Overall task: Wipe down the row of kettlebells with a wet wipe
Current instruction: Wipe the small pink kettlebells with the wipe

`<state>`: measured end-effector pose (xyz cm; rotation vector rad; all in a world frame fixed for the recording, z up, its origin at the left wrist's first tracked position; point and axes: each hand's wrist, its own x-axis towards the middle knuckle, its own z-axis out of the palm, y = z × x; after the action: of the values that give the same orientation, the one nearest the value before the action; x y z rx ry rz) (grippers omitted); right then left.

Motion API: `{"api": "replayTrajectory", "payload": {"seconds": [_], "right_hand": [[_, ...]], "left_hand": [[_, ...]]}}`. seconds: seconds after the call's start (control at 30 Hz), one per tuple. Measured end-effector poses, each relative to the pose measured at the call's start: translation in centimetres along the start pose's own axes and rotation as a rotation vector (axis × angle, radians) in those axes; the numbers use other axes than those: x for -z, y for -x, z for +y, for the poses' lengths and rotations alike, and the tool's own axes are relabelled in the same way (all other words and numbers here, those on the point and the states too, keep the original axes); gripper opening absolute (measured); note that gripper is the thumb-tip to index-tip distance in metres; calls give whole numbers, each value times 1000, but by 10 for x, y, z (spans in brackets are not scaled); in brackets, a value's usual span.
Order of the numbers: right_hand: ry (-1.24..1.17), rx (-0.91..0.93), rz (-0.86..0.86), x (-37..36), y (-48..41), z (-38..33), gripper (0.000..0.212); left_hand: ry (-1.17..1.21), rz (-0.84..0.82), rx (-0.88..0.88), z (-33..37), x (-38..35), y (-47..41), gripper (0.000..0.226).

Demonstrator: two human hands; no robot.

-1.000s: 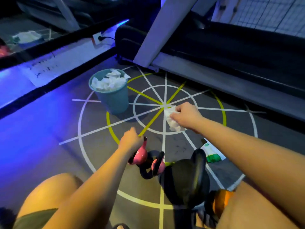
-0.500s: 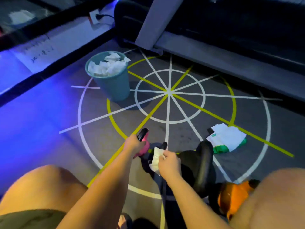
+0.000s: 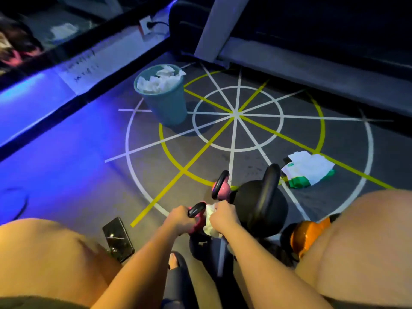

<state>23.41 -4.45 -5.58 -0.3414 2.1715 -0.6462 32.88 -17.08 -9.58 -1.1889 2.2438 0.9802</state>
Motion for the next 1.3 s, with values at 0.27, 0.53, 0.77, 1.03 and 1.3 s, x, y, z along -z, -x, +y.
{"api": "replayTrajectory", "payload": {"seconds": [0.27, 0.53, 0.77, 1.03, 1.3], "right_hand": [[-55, -193, 38, -29, 4, 52, 35], [-425, -282, 200, -49, -18, 70, 32], [-982, -377, 65, -93, -60, 66, 18], [-887, -169, 209, -93, -37, 59, 32], [-952, -423, 55, -118, -53, 76, 28]], "left_hand": [[-133, -95, -120, -14, -23, 41, 29], [-383, 83, -213, -9, -42, 32, 38], [-441, 326, -177, -15, -41, 8, 50], [-365, 501, -246, -28, -39, 17, 34], [-287, 303, -217, -31, -38, 9, 45]]}}
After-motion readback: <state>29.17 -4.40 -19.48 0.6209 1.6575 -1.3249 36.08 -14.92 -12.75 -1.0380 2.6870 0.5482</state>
